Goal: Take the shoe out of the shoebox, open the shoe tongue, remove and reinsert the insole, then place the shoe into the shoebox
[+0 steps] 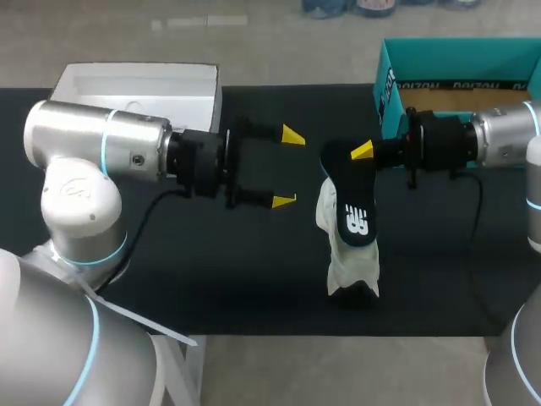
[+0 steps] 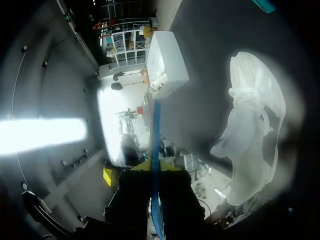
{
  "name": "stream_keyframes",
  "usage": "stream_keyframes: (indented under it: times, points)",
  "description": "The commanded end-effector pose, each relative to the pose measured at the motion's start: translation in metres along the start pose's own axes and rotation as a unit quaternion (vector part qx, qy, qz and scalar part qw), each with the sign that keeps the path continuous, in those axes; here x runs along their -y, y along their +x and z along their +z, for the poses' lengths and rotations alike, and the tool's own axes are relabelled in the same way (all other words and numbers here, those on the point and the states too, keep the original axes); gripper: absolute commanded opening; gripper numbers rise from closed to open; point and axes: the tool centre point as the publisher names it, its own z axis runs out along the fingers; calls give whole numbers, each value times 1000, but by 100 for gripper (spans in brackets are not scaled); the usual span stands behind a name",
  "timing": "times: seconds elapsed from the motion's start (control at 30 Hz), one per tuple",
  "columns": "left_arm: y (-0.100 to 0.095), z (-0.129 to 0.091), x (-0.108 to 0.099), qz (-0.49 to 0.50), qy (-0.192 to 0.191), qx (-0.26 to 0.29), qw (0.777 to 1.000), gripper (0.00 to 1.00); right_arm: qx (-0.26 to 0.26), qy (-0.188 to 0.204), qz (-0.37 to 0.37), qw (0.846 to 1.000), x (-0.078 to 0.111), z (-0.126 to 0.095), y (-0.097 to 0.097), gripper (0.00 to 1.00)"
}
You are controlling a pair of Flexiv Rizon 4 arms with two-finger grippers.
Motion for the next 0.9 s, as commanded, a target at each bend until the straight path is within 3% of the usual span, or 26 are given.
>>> stream_keyframes:
  times: [0.03,0.33,0.63,0.9]
  points:
    - [21,-11,8,99,-13,134,986,100,1,-1,0,1000,1,0,0,0]
    - [29,10,5,177,14,133,975,100,1,-1,0,1000,1,0,0,0]
    - [14,43,-12,239,23,114,964,100,1,-1,0,1000,1,0,0,0]
    - [6,56,-22,264,22,82,961,100,1,-1,0,1000,1,0,0,0]
